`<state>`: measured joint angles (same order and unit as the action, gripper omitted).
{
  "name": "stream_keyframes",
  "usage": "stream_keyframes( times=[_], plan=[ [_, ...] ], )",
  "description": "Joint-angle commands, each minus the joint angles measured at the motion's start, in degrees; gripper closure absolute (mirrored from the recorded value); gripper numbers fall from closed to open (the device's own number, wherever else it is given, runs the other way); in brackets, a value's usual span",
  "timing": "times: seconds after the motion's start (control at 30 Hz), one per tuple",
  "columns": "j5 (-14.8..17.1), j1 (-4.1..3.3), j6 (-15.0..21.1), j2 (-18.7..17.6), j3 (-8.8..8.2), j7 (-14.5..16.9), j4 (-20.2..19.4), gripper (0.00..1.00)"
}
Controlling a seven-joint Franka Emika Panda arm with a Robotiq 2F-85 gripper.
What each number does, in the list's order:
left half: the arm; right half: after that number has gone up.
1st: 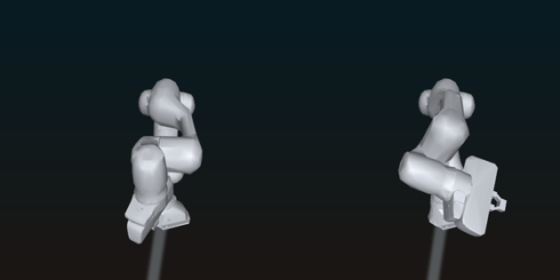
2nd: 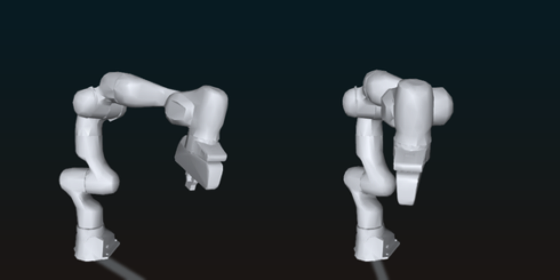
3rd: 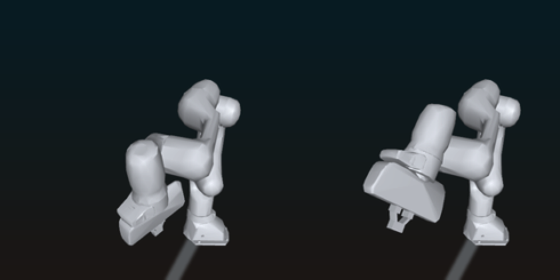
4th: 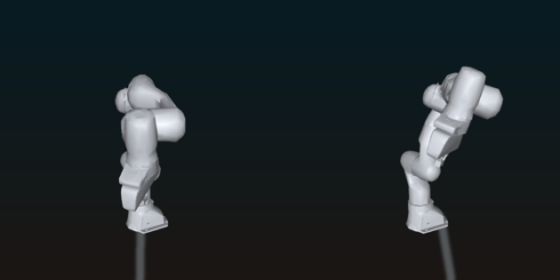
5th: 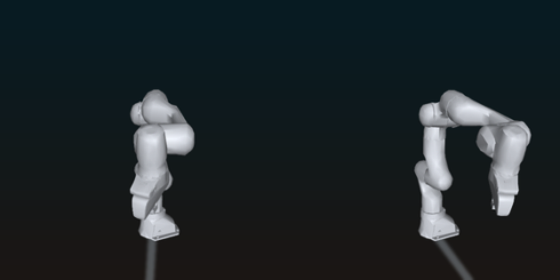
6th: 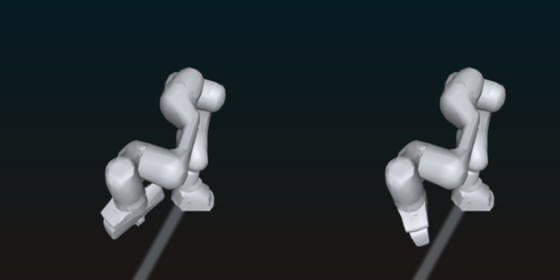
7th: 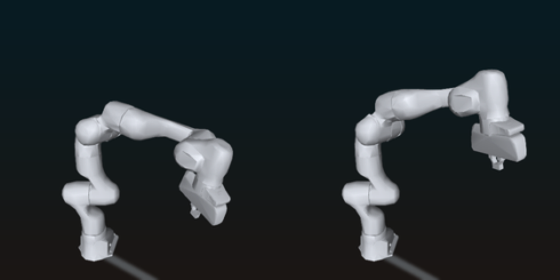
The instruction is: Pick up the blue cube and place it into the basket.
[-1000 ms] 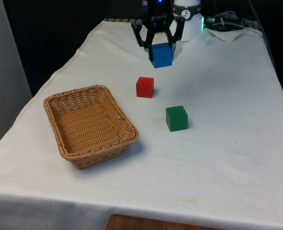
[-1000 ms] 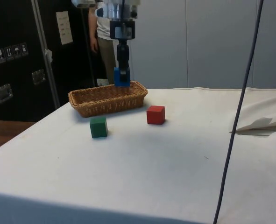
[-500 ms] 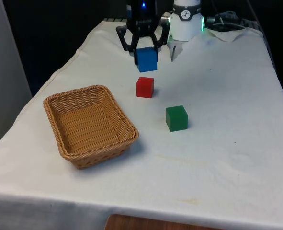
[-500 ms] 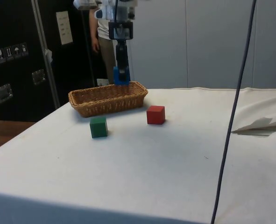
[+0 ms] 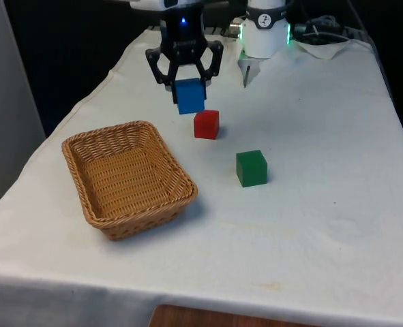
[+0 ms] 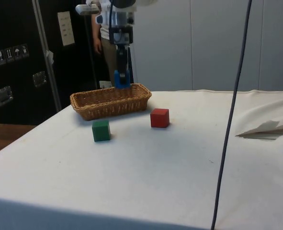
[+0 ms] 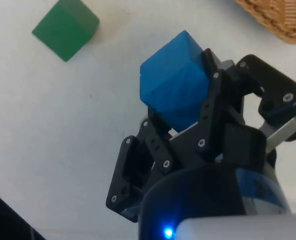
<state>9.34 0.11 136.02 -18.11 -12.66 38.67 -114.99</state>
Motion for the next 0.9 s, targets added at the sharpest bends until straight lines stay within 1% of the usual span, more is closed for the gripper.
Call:
stream_keyframes(
  times=[0.0, 0.03, 0.07, 0.1, 0.3, 0.33, 0.37, 0.57, 0.6, 0.63, 0.67, 0.87],
  plan=[
    [1.0, 0.46, -0.7, -0.9, 0.23, 0.9, 0.9, 1.00],
    [1.3, 0.52, -0.7, -1.3, 0.11, 1.0, 1.3, 1.00],
    [0.6, 0.11, -0.1, -0.9, -0.17, 0.5, 0.7, 1.00],
    [1.5, 0.57, -0.7, -1.7, 0.00, 1.3, 1.7, 1.00],
    [2.9, 0.86, -0.7, -4.2, -0.74, 1.9, 3.8, 1.00],
    [2.5, 0.46, -0.1, -4.1, -1.03, 1.5, 3.4, 1.00],
    [3.0, 0.92, -0.8, -4.4, -0.92, 1.9, 4.0, 1.00],
    [3.4, 1.03, -1.9, -4.7, -1.89, 1.8, 5.7, 1.00],
    [3.4, 1.03, -2.2, -4.8, -2.06, 1.8, 6.0, 1.00],
    [3.0, 0.69, -1.7, -4.8, -2.29, 1.6, 5.8, 1.00],
    [3.6, 1.03, -2.5, -4.9, -2.18, 1.8, 6.4, 1.00],
    [4.8, 1.49, -3.3, -6.4, -2.75, 2.3, 8.5, 1.00]
  ],
)
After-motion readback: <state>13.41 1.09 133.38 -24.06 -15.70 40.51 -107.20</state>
